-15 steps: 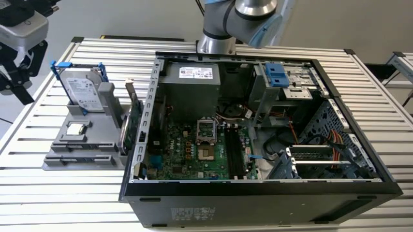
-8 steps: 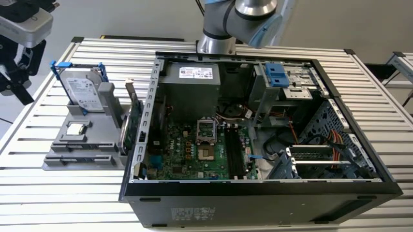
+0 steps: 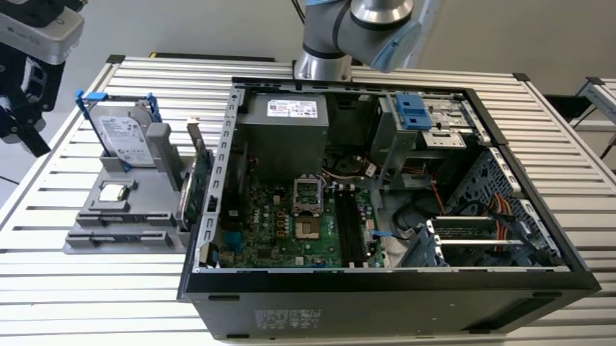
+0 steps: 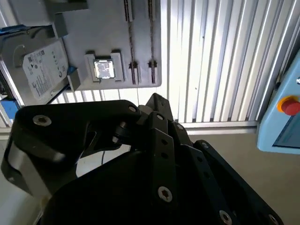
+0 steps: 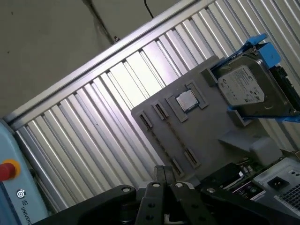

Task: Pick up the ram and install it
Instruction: 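Pick up the ram and move it above insertion slot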

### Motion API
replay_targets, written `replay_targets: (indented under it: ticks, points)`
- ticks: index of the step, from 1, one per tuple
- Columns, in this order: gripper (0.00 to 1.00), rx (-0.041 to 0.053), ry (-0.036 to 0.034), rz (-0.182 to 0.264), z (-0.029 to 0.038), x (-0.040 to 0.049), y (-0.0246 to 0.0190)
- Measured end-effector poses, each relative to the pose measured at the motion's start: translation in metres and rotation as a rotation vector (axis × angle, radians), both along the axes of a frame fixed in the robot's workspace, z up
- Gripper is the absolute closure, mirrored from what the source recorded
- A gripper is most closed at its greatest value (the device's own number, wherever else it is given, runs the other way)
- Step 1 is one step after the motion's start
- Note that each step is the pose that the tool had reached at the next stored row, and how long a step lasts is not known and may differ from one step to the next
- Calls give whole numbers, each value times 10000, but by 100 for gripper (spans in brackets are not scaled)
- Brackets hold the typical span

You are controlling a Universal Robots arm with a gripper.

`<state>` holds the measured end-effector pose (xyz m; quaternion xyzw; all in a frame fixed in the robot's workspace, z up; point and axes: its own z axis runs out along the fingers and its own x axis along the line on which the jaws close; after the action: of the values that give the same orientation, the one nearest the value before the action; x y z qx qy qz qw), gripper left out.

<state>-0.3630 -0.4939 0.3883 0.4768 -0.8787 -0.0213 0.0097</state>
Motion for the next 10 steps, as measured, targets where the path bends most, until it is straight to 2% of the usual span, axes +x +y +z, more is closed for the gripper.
replay_targets:
  ticks: [10]
  points:
    - [100,0,0,1403,0,-1,0]
